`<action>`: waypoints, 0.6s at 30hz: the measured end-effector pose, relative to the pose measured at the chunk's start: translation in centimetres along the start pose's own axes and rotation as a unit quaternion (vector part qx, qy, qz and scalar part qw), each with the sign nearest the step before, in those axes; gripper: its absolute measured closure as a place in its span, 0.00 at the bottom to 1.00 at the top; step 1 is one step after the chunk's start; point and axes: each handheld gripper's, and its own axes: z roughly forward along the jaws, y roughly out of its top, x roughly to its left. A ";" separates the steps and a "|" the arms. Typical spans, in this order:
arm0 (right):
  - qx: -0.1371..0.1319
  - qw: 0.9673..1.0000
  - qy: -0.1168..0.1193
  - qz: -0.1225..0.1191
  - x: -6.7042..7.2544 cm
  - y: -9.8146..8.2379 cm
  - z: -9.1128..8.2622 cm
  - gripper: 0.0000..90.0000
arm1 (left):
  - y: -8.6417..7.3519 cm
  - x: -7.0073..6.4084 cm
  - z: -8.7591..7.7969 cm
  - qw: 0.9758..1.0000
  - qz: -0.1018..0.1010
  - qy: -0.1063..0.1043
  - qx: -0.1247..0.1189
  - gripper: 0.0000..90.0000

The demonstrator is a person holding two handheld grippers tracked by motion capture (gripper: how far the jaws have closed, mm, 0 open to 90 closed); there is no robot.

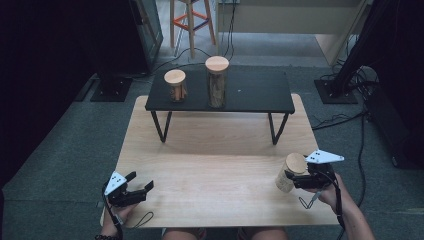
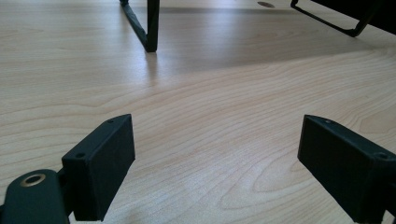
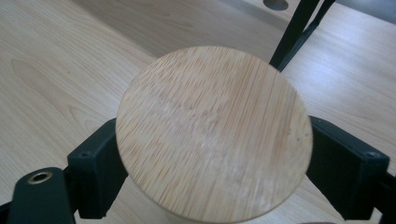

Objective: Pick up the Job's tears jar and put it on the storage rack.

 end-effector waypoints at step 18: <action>0.080 0.997 0.018 -0.010 -0.5 4.0 0.4 0.27 | 0.0 0.0 0.0 1.000 -0.001 -0.001 -0.001 0.12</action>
